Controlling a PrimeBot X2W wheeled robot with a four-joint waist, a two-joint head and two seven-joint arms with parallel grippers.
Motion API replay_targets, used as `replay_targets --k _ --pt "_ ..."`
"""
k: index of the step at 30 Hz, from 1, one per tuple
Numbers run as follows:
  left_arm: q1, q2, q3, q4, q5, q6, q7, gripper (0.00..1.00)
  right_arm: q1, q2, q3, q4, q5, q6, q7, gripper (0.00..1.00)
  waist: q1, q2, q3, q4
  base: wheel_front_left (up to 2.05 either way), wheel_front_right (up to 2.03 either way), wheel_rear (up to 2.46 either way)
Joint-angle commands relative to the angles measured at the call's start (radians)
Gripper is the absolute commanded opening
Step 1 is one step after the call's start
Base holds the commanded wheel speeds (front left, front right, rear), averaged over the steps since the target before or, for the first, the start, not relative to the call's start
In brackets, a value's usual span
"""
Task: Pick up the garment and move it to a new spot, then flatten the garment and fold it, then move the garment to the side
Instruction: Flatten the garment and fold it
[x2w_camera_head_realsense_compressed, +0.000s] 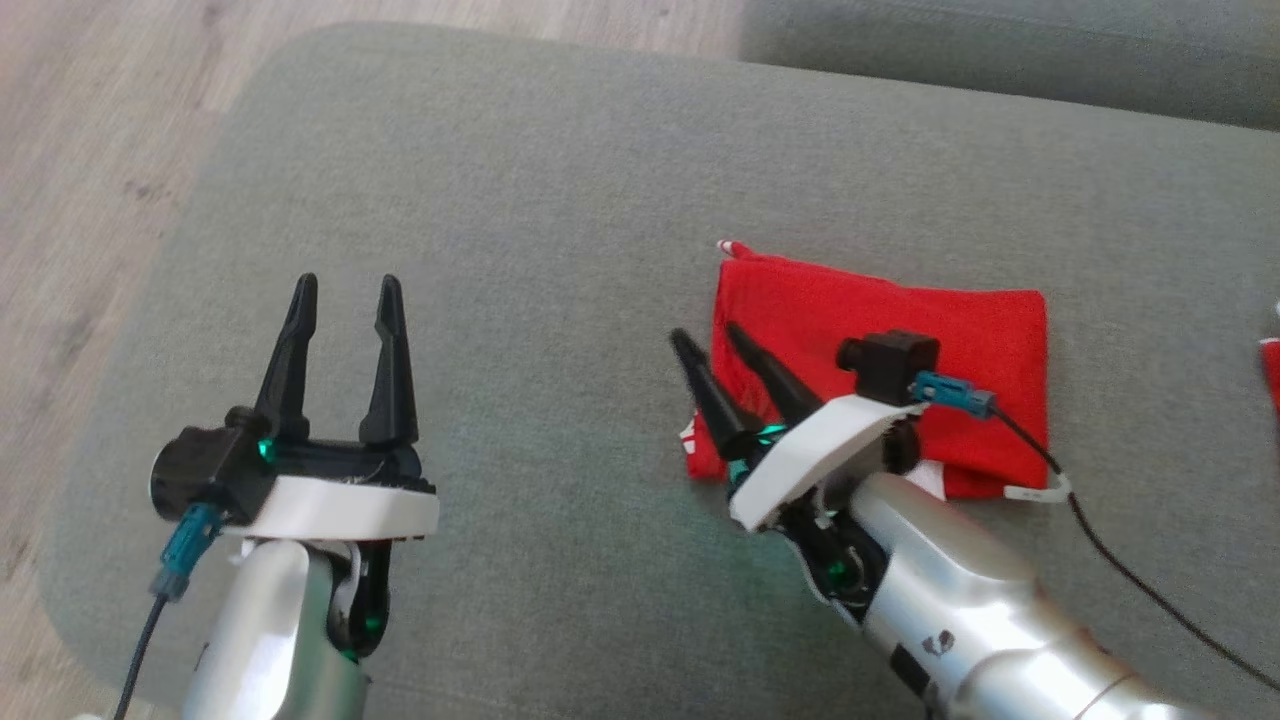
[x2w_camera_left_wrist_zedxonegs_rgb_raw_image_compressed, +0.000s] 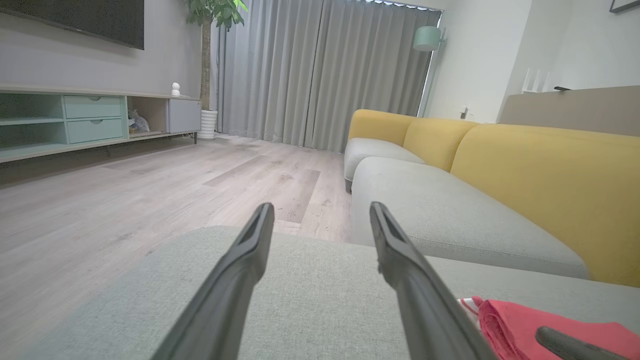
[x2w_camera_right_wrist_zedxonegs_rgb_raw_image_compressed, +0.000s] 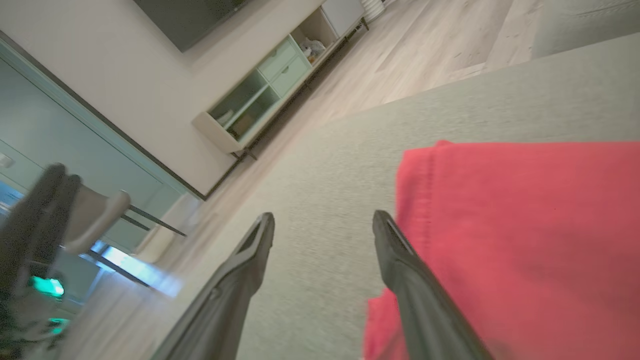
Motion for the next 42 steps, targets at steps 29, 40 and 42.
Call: replay_targets --k 29,40,42 --pt "0.083 -0.013 0.090 -0.084 0.005 0.015 -0.005 1.00 0.302 0.019 -0.813 -0.451 -0.854 -0.001 -0.014 1.00 -0.0001 0.0000 -0.072 -0.225 0.00 0.00 0.00" --pt "0.141 -0.022 0.101 -0.098 -0.012 0.032 -0.005 1.00 0.476 0.019 -0.815 -0.586 -0.823 -0.001 -0.014 1.00 -0.0001 0.0000 -0.051 -0.245 0.00 0.00 0.00" --pt "0.139 -0.022 0.094 -0.096 -0.015 0.032 -0.005 1.00 0.478 0.019 -0.816 -0.586 -0.823 -0.001 -0.014 1.00 -0.0001 0.0000 -0.049 -0.244 0.00 0.00 0.00"
